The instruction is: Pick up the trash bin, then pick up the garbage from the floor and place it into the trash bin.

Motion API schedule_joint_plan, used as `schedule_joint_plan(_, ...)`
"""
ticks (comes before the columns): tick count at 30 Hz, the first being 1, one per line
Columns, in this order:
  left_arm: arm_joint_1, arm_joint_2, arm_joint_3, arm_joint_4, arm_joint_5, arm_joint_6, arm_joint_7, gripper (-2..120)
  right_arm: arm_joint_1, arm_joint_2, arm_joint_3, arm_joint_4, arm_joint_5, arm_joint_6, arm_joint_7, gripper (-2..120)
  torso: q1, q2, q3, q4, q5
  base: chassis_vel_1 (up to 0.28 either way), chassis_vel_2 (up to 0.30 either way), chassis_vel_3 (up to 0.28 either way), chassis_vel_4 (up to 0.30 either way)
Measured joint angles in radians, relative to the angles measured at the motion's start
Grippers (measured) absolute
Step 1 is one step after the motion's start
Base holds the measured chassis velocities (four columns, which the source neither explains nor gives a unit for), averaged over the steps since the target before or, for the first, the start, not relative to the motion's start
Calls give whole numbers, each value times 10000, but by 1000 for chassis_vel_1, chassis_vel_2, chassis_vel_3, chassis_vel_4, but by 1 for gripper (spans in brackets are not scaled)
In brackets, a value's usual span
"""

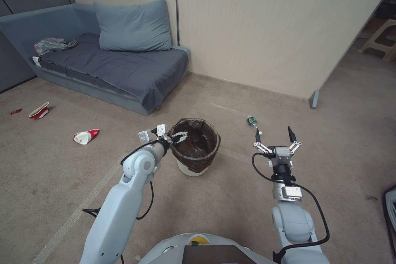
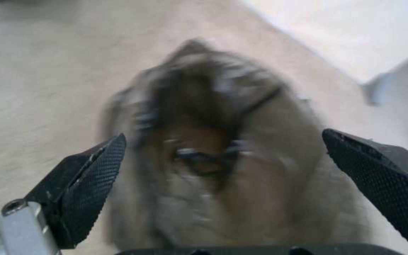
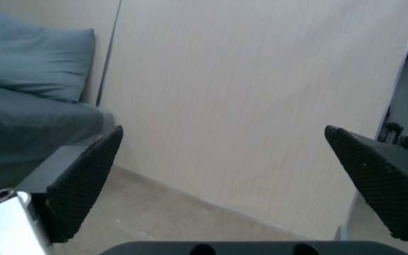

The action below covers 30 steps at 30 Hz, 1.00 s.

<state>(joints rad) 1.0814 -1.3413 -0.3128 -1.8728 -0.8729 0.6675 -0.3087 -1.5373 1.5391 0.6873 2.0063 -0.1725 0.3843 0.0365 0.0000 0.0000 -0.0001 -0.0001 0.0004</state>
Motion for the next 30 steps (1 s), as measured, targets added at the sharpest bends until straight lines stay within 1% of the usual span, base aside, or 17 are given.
schedule_joint_plan(1, 0, 0, 0, 0, 0, 0, 0, 100, 0, 0, 0, 0, 0, 0, 0, 100, 0, 0, 0, 0, 0, 0, 0, 0, 0)
schedule_joint_plan(2, -41, -62, -73, 337, 147, -24, -15, 100, 2, 1, -3, -6, -16, 10, -8, 100, 1, -1, 3, 4, -7, 0, 0, 0, 0)
schedule_joint_plan(3, -95, -125, -104, 628, 290, -64, -13, 100, 5, 2, -7, -7, -29, 17, -19, 100, 0, 0, 1, 0, -4, 0, 0, 0, 0)
schedule_joint_plan(8, -185, -243, -174, 1003, 580, -193, -2, 100, -2, -15, 0, -34, -45, 24, -40, 100, 0, 0, 2, 1, -4, 0, 0, 0, 0)
schedule_joint_plan(11, -197, -257, -206, 1014, 632, -220, -2, 100, -9, -33, 19, -75, -46, 32, -43, 100, 0, 0, 2, 0, -3, 0, 0, 0, 0)
schedule_joint_plan(13, -163, -222, -253, 796, 749, -235, 0, 100, -10, -52, 60, -199, -89, 78, -59, 100, 0, 0, 1, 0, -3, 0, 0, 0, 0)
schedule_joint_plan(16, -126, -169, -283, 675, 810, -240, 0, 100, -9, -51, 70, -239, -111, 116, -76, 100, 0, 0, 1, 0, -3, 0, 0, 0, 0)
schedule_joint_plan(19, -126, -150, -315, 711, 879, -249, -1, 100, -8, -41, 50, -239, -117, 144, -86, 100, 0, 0, 1, 1, -3, 0, 0, 0, 0)
schedule_joint_plan(22, -174, -198, -320, 1021, 963, -272, 1, 100, -2, -33, 23, -185, -135, 152, -118, 100, 0, -1, 2, 1, -5, 0, 0, 0, 0)
schedule_joint_plan(24, -187, -211, -308, 1081, 975, -273, 6, 100, -1, -34, 19, -163, -139, 153, -122, 100, 0, 0, 1, 2, -4, 0, 0, 0, 0)
schedule_joint_plan(25, -255, -280, -267, 1329, 1064, -282, 16, 100, -12, -41, 17, -135, -146, 166, -130, 100, 0, 0, 2, 1, -4, 0, 0, 0, 0)
schedule_joint_plan(28, -305, -318, -266, 1477, 1111, -293, -5, 99, -26, -54, 27, -135, -148, 203, -140, 100, 0, -1, 1, 0, -4, 0, 0, 0, 0)
schedule_joint_plan(30, -403, -355, -304, 1761, 1123, -305, -37, 98, -41, -68, 42, -164, -151, 278, -163, 100, 0, 0, 1, 0, -4, 0, 0, 0, 0)
